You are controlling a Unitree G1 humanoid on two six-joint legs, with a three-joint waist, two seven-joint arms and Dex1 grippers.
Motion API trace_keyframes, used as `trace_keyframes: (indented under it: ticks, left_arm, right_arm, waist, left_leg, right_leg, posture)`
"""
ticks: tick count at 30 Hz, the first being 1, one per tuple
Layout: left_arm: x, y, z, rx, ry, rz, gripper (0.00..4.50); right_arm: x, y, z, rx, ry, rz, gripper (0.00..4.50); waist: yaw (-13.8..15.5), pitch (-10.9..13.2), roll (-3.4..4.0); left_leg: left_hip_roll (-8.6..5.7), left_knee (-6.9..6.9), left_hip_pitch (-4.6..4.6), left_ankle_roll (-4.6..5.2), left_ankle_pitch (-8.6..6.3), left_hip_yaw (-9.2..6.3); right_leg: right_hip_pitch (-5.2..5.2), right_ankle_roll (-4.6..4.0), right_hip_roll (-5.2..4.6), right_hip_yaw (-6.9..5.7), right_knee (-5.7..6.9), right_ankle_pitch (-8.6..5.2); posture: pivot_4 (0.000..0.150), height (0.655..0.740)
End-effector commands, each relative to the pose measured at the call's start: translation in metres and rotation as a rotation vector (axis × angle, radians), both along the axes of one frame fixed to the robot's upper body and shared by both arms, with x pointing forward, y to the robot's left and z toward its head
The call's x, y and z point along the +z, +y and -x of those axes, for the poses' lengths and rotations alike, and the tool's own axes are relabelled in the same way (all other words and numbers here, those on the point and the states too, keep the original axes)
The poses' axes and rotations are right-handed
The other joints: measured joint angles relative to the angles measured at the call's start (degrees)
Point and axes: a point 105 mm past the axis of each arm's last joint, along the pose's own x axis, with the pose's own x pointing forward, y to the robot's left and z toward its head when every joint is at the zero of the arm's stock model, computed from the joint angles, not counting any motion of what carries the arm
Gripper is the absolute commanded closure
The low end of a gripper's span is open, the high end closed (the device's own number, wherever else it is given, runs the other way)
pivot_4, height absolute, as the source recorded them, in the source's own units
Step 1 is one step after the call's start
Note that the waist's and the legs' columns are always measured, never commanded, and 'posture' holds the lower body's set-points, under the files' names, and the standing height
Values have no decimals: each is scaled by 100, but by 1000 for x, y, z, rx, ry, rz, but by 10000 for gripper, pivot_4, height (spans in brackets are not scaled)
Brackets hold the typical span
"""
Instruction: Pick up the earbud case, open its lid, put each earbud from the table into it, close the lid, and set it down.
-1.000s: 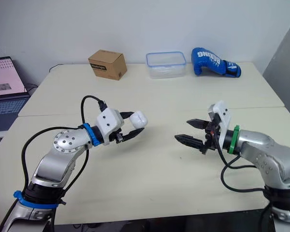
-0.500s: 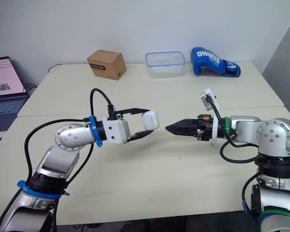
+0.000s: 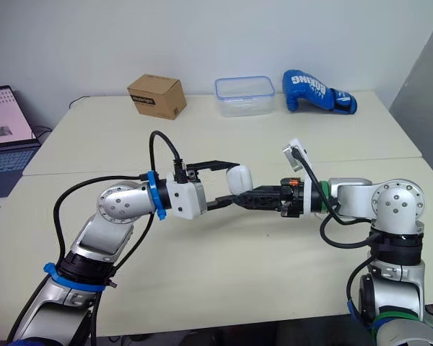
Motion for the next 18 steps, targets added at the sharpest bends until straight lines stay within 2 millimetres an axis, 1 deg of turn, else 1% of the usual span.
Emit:
trace_keyframes:
  ticks: [1, 6, 9, 12, 18]
  left_arm:
    - [8, -4, 9, -33, -28, 7, 17498]
    - [7, -5, 11, -39, -23, 4, 17498]
    - [7, -6, 11, -41, -22, 6, 17498]
    - [8, -8, 12, -45, -21, 10, 17498]
    - [8, -7, 12, -46, -20, 9, 17498]
  right_arm:
    - [11, 0, -1, -4, -39, -31, 0]
    - [10, 1, -1, -5, -38, -32, 0]
    - [10, 1, -1, -10, -38, -32, 5264]
    - [10, 1, -1, -8, -36, -30, 16078]
    - [10, 3, -1, -2, -34, -29, 16078]
  waist:
    - [-17, 0, 0]
    - [-55, 0, 0]
    - [-59, 0, 0]
    - [-59, 0, 0]
    - [-59, 0, 0]
  left_leg:
    - [0, 0, 0, 0, 0, 0]
    - [0, 0, 0, 0, 0, -1]
    - [0, -1, 0, 0, 0, -1]
    - [0, -1, 0, 0, 0, -1]
    - [0, -1, 0, 0, 0, -1]
  right_leg:
    - [0, 0, 0, 0, 0, 0]
    - [0, 0, 0, 0, 0, 0]
    - [0, 0, 1, 0, -1, 0]
    - [0, 0, 1, -1, 0, 0]
    - [0, 0, 1, 0, -1, 0]
  posture:
    - [1500, 7307]
    - [1500, 7307]
    - [1500, 7307]
    - [1500, 7307]
    - [1500, 7307]
